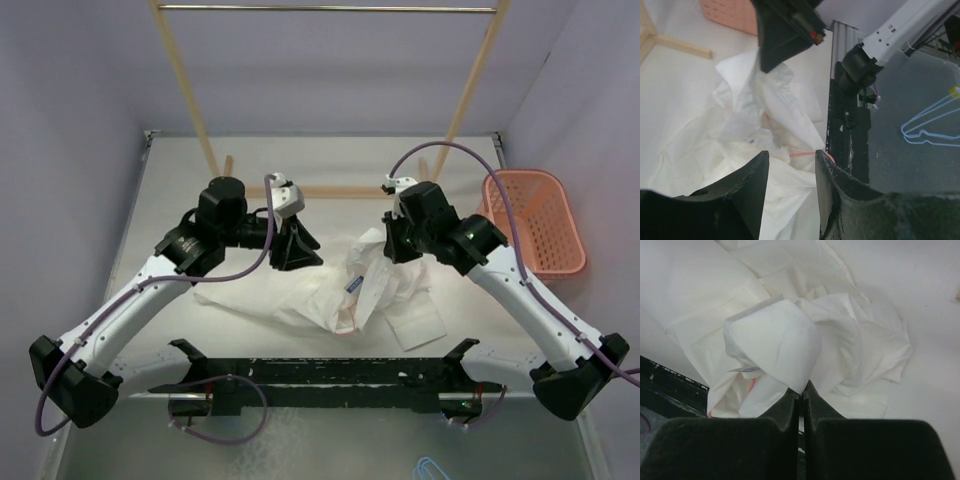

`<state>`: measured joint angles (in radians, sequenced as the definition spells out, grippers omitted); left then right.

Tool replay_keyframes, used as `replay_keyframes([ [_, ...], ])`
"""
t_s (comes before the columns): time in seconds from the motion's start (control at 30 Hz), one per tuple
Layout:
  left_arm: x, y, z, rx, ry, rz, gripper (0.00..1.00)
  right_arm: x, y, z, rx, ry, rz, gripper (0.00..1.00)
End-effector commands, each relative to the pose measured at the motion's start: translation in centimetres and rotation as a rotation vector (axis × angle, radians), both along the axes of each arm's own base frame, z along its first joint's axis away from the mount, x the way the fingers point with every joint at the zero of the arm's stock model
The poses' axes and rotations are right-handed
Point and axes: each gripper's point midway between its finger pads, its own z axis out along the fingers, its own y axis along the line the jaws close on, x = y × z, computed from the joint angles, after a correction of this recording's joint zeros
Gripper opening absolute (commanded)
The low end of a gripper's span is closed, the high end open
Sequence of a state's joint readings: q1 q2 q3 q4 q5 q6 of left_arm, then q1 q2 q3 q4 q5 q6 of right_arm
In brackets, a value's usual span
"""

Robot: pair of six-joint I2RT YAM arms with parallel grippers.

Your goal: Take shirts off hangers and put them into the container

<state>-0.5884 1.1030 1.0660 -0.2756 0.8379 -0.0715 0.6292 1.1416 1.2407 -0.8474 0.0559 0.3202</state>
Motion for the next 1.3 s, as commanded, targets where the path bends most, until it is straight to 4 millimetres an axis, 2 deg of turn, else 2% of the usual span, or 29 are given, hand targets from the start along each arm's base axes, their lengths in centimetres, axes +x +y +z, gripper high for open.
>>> replay_keyframes([
  [0.0,-4.3,-1.0,0.9,0.031,-0.03,-0.151,0.47,1.9,1.6,2.4,0.083,-0.082,-0.015,0.0],
  [0.1,-6.3,-2.6,-1.1,0.1,0.01,-0.193,0.48,2.7,2.0,3.1,0.085,-0.094,-0.014,0.0],
  [0.23,-7.8,-4.0,-3.1,0.156,0.031,-0.19,0.52,3.7,1.8,4.5,0.078,-0.138,-0.041,0.0],
  [0.37,-7.8,-4.7,-4.8,0.186,0.044,-0.142,0.54,4.0,1.8,5.3,0.08,-0.159,-0.042,0.0],
  [0.53,-8.6,-6.2,-8.7,0.285,0.086,-0.139,0.53,4.0,1.8,5.8,0.091,-0.173,-0.042,0.0],
  [0.63,-8.9,-7.0,-10.2,0.316,0.084,-0.132,0.52,4.0,1.7,6.0,0.092,-0.177,-0.045,0.0],
  [1.03,-7.0,-6.8,-13.8,0.443,0.065,-0.011,0.49,3.7,1.4,6.9,0.102,-0.203,-0.044,0.0],
  [1.27,-7.6,-7.3,-15.2,0.476,0.079,-0.042,0.44,3.4,0.9,7.0,0.095,-0.207,-0.05,0.0],
])
